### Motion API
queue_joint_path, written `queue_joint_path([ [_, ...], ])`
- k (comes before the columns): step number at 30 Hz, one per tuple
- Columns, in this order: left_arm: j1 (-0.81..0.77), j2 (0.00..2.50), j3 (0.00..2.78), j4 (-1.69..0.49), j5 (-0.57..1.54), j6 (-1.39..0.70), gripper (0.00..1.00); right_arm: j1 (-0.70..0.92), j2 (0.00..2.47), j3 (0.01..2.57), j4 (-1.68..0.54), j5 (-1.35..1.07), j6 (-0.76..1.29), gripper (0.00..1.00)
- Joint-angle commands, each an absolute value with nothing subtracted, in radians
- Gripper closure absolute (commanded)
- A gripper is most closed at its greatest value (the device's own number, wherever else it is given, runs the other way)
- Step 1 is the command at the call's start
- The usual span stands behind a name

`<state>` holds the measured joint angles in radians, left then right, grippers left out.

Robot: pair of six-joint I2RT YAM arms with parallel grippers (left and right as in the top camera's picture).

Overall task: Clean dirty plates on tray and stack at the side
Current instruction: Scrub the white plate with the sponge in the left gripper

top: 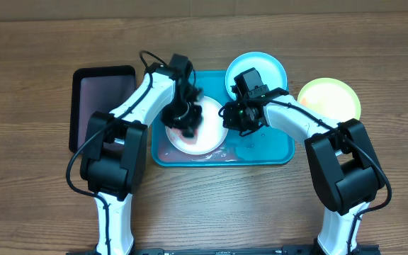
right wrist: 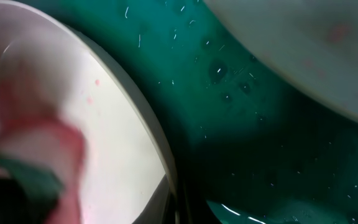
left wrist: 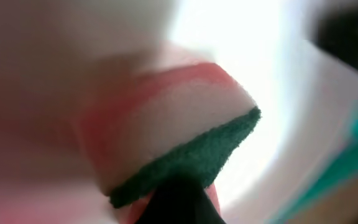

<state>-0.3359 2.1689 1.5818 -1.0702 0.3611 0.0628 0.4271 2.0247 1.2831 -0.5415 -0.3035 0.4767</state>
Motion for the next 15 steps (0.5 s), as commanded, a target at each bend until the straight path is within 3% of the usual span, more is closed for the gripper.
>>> queue_joint_path([
  [1,-0.359,2.22,1.546,-1.092,0.608,0.303,0.96,0.432,2.039,1.297,-0.524,-0.297,0.494,0.96],
  [4,-0.358,2.22,1.546,-1.037,0.506,0.229,0.96,0.432,2.039,1.297,-0.524,-0.297,0.494,0.96],
  [9,-0.358,2.22,1.546,-0.847,0.027,-0.242,0.96,0.432,2.039,1.297,-0.525,-0.297,0.494,0.96],
  [15,-0.358,2.22,1.546,-0.739,-0.316,-0.594,0.96,0.432,2.039,1.297,-0.528,-0.297,0.493,0.96],
])
